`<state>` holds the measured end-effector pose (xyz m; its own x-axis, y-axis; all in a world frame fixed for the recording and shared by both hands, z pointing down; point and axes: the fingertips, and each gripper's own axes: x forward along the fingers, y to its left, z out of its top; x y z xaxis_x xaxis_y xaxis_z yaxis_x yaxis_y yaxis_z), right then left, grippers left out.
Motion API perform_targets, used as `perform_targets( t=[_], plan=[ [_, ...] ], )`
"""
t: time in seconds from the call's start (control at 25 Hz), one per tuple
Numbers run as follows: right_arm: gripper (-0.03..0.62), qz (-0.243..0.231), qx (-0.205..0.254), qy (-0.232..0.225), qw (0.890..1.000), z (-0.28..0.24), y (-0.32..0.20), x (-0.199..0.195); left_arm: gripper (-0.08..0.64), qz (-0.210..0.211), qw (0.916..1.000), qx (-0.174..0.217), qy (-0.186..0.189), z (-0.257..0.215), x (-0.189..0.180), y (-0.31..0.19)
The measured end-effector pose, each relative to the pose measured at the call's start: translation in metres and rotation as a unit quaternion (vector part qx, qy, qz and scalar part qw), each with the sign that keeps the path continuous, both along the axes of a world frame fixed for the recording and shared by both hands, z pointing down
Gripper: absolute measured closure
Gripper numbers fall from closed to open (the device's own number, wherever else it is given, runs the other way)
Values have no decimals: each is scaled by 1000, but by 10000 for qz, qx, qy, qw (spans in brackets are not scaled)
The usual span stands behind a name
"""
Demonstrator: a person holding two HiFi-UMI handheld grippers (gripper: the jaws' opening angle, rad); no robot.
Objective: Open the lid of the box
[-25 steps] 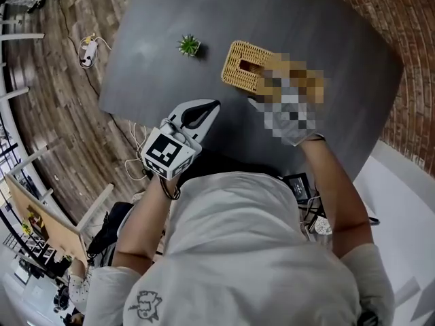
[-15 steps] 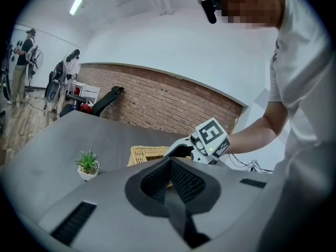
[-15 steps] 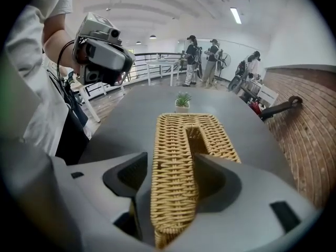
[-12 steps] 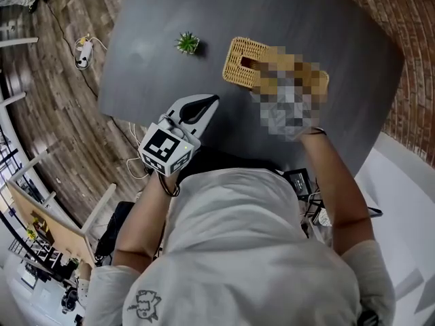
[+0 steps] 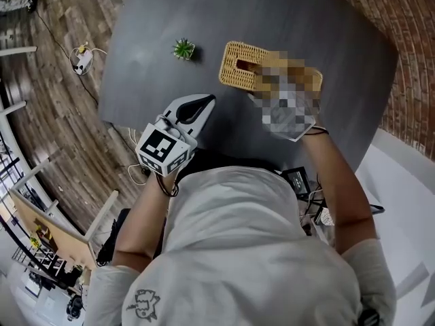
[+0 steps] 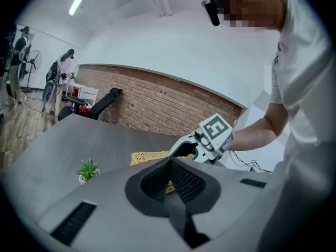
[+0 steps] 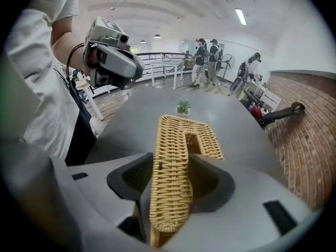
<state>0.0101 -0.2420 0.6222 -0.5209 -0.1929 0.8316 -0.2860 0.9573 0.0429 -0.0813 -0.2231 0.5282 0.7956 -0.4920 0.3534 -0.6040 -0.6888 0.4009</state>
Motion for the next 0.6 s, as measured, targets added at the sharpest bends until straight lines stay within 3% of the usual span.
perform_targets(
  t=[0.08, 0.32, 0.6],
  plan=[
    [437, -140, 82, -21, 9999, -14, 0, -2, 549, 21, 10000, 31, 10, -3, 1, -3],
    [509, -293, 356, -55, 9989, -50, -12, -1, 549, 129, 9998, 163, 34, -14, 7, -13],
    [541, -297, 552, -57, 9980, -75, -39, 6, 549, 221, 9994, 260, 46, -23, 14, -27]
  ],
)
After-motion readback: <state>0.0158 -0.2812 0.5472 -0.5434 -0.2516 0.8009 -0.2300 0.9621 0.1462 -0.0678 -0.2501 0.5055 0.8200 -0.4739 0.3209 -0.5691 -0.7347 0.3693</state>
